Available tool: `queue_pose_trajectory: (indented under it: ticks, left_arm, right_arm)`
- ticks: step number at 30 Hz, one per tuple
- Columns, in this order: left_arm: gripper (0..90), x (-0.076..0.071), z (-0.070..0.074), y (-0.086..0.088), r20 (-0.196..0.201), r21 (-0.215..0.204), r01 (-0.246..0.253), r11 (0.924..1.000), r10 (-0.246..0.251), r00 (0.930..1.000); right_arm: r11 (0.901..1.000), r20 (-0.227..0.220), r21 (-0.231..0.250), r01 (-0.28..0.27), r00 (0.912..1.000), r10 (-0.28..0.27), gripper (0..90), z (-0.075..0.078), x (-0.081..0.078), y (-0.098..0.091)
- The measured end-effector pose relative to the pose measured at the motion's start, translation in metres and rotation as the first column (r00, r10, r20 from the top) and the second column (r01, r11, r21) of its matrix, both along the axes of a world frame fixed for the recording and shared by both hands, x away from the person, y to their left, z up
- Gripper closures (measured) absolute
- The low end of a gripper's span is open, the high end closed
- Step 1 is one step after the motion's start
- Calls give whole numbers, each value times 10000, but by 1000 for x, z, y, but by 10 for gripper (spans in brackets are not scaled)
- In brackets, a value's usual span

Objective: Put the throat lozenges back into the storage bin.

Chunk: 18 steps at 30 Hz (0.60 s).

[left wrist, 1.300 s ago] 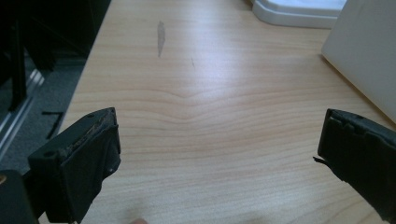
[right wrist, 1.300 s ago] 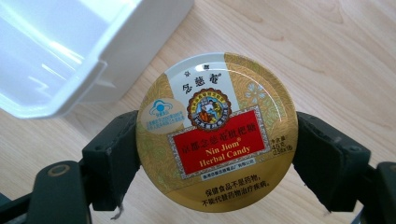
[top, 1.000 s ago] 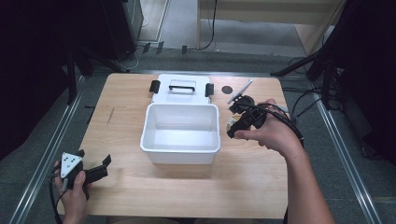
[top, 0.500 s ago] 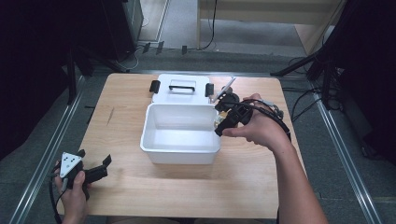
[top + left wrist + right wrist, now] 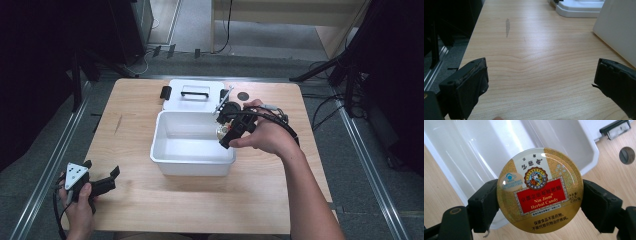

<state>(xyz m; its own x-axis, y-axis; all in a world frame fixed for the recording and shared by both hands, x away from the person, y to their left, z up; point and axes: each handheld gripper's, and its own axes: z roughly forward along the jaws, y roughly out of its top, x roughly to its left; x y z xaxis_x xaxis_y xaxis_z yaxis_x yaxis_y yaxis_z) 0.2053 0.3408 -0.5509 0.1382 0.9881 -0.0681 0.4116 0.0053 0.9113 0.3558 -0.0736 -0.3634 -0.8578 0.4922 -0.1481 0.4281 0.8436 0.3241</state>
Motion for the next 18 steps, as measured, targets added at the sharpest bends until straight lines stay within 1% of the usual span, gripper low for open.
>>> queue_pose_trajectory:
  ticks: [3,6,11,17,18]
  left_arm:
    - [0,0,0,0,-1,7,-7,10000,7,10000]
    - [0,0,0,0,-10,-1,0,10000,0,10000]
    - [0,0,0,0,-23,5,10,10000,-10,10000]
    - [0,0,0,0,-21,-3,10,10000,-10,10000]
    - [0,0,0,0,-17,-7,19,10000,-19,10000]
  right_arm:
    - [9999,-39,23,-165,9999,165,207,-2,0,4]
    - [9991,7,49,-418,9991,418,207,-3,1,8]
    - [9975,43,126,-693,9976,692,207,-5,1,14]
    - [9964,-11,-21,-849,9964,849,207,-11,4,20]
    - [9955,-21,-48,-951,9955,951,207,-13,5,21]
